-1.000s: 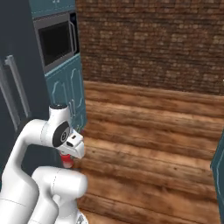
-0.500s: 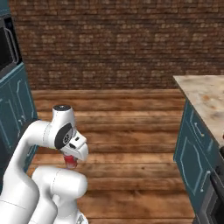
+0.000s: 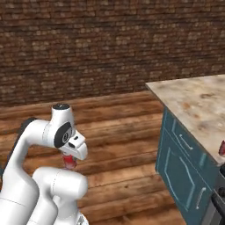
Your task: Four empty soda cans are scattered around the kitchen. Gather all the cans and cluster them next to the stove for recycling.
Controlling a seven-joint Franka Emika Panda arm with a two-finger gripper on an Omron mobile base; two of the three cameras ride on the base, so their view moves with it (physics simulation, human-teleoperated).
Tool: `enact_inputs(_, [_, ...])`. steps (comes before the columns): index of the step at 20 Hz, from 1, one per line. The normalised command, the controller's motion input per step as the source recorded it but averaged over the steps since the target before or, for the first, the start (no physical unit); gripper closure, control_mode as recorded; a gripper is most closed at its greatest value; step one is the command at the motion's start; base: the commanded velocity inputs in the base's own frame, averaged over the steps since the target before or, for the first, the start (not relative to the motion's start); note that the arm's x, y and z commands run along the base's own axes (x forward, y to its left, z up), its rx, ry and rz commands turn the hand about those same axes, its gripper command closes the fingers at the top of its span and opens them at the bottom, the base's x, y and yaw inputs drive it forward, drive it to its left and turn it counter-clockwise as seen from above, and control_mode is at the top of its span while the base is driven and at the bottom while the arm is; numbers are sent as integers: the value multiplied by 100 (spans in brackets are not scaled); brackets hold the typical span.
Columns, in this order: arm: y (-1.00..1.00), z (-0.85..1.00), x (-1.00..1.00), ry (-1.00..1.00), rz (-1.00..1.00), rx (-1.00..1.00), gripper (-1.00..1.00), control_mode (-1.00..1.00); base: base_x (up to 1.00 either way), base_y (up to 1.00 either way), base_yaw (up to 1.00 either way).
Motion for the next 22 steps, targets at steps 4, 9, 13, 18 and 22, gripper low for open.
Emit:
enact_inputs(4, [0, 0, 0, 0, 0, 0, 100, 100, 86, -1, -62])
enact_inputs(9, [0, 0, 0, 0, 0, 0, 100, 100, 73, -14, -60])
enact_inputs(13, [0, 0, 0, 0, 0, 0, 100, 100, 58, -21, -62])
enact_inputs(18, [0, 0, 0, 0, 0, 0, 100, 100, 38, -17, -65])
enact_inputs(22, [0, 0, 0, 0, 0, 0, 100, 100, 75, 10, -56])
